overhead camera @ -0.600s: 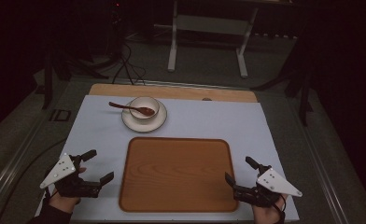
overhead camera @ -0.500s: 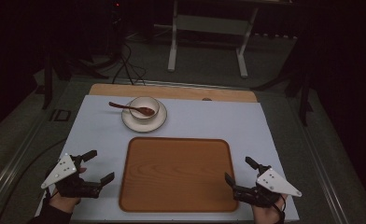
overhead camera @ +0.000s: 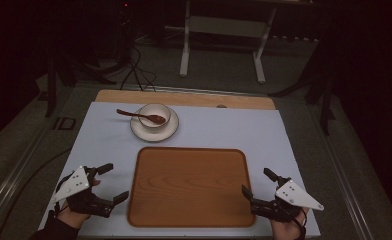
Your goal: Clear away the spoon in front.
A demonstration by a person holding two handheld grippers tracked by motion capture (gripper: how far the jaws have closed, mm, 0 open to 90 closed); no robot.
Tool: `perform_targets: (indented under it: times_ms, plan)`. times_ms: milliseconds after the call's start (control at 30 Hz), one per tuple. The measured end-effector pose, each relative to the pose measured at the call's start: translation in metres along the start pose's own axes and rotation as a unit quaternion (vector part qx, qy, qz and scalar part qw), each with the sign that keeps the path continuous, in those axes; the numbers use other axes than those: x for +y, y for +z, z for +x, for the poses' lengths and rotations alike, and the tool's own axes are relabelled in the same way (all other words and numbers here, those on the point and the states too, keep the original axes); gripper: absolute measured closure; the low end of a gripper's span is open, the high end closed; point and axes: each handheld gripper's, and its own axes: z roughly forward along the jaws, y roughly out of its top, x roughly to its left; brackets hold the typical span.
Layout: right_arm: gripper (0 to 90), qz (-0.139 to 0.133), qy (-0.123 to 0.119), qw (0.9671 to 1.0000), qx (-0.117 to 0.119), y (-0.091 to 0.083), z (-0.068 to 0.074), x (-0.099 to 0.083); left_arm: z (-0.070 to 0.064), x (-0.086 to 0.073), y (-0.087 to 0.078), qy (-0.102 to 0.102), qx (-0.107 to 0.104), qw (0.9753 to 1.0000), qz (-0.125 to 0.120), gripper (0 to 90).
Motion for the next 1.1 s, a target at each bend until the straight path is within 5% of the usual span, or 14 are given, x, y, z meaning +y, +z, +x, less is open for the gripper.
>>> perform_targets:
  times_ms: [167,333,533,1100]
  plan:
    - [12.3,-0.004,-0.006,1.0000,0.003,-0.001,0.003,0.002,-0.007,0.008,0.001,-0.013,-0.033,0.9994,0.001,0.0]
    - [12.3,-0.005,-0.008,1.0000,0.000,-0.002,0.005,0.003,-0.012,0.023,0.000,-0.028,-0.023,0.9993,0.001,0.0]
    - [12.3,-0.008,-0.010,0.9999,0.003,-0.002,0.006,0.004,-0.010,0.041,-0.001,-0.034,-0.052,0.9980,-0.010,0.0]
    - [12.5,-0.018,-0.018,0.9996,0.011,-0.003,0.012,0.006,0.018,0.102,-0.002,-0.023,-0.013,0.9989,-0.038,0.0]
